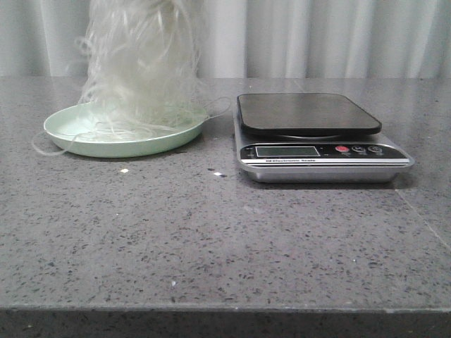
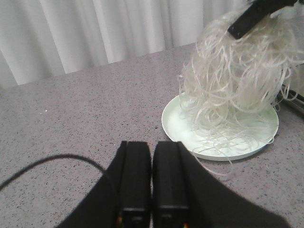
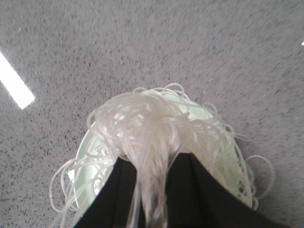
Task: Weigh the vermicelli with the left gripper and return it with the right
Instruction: 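Lower the vermicelli onto the green plate and open the right gripper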
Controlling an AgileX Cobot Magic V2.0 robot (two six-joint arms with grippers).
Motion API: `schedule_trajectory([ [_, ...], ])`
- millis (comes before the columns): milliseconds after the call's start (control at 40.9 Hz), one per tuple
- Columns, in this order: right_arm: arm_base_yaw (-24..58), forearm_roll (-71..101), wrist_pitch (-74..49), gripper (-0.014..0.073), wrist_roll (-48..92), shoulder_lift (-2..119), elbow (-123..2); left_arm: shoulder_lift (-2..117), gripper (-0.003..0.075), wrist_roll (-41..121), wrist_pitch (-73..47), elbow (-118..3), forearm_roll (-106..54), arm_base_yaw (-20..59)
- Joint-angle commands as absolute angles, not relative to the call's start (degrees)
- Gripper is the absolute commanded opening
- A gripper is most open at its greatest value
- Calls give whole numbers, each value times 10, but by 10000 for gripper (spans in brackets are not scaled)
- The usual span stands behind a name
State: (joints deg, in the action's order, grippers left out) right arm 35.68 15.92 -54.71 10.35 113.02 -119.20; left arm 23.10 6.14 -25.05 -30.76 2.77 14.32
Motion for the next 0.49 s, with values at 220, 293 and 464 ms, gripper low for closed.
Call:
schedule_trajectory([
  [220, 365, 169, -538, 150, 111, 1143, -1212, 235, 137, 56, -202, -323, 26, 144],
  [293, 365, 169, -545, 150, 111, 1148, -1211, 235, 137, 56, -202, -323, 26, 144],
  [464, 365, 169, -551, 150, 111, 1151, -1211, 235, 137, 56, -202, -323, 26, 144],
])
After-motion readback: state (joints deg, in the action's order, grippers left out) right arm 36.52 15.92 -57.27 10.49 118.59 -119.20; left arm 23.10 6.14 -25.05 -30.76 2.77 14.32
